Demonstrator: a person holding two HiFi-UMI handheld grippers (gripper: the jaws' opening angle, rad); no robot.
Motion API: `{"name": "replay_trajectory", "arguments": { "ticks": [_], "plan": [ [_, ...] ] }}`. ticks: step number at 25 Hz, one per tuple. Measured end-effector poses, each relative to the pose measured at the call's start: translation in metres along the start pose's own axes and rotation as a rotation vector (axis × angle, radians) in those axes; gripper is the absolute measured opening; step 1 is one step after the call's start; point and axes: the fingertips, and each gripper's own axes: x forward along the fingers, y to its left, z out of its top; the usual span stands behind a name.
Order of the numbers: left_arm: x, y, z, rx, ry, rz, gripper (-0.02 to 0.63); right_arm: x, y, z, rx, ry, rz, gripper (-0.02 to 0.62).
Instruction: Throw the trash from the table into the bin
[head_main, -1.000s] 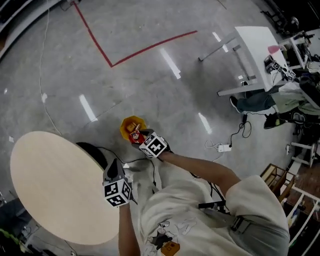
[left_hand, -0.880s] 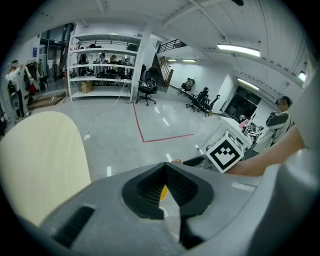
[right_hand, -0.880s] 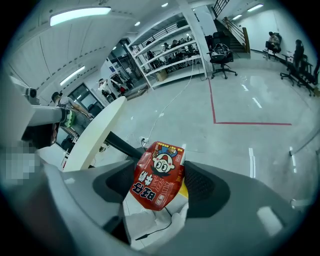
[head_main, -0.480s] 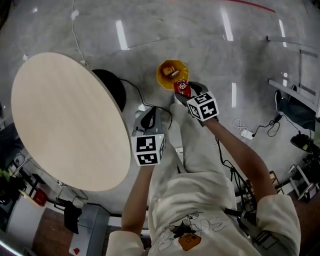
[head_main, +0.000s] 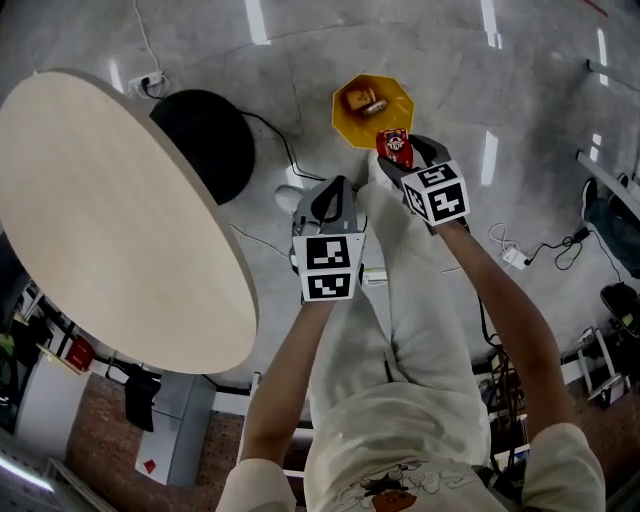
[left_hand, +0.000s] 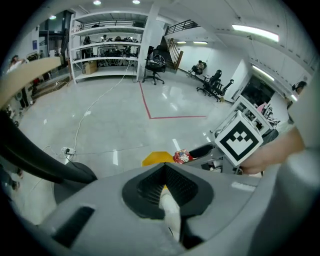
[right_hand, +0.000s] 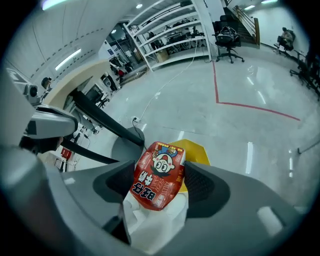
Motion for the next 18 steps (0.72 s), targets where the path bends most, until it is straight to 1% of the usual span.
{"name": "replay_trajectory", "arguments": {
  "ticks": [3,6,11,14,18],
  "plan": [
    [0.029,0.013,-0.013,0.005,0.005,0.02,0.006,0.026,-0.016,-0.009,-0.032,0.013,-0.008,0.322],
    [0.056,0.026,-0.028,-0.006,0.016,0.026,0.006,0.056,-0.036,-0.017,-0.056,0.031,-0.027,0.322],
    [0.107,0.043,-0.048,-0.058,0.026,0.035,0.006,0.105,-0.072,-0.026,-0.061,0.063,-0.042,0.322],
    [0.134,0.055,-0.063,-0.081,0.032,0.06,0.006,0.134,-0.08,-0.033,-0.074,0.089,-0.032,0.322],
    [0.167,0.065,-0.079,-0.103,0.041,0.076,0.006,0.168,-0.089,-0.042,-0.153,0.139,-0.014,0.322]
  ]
}}
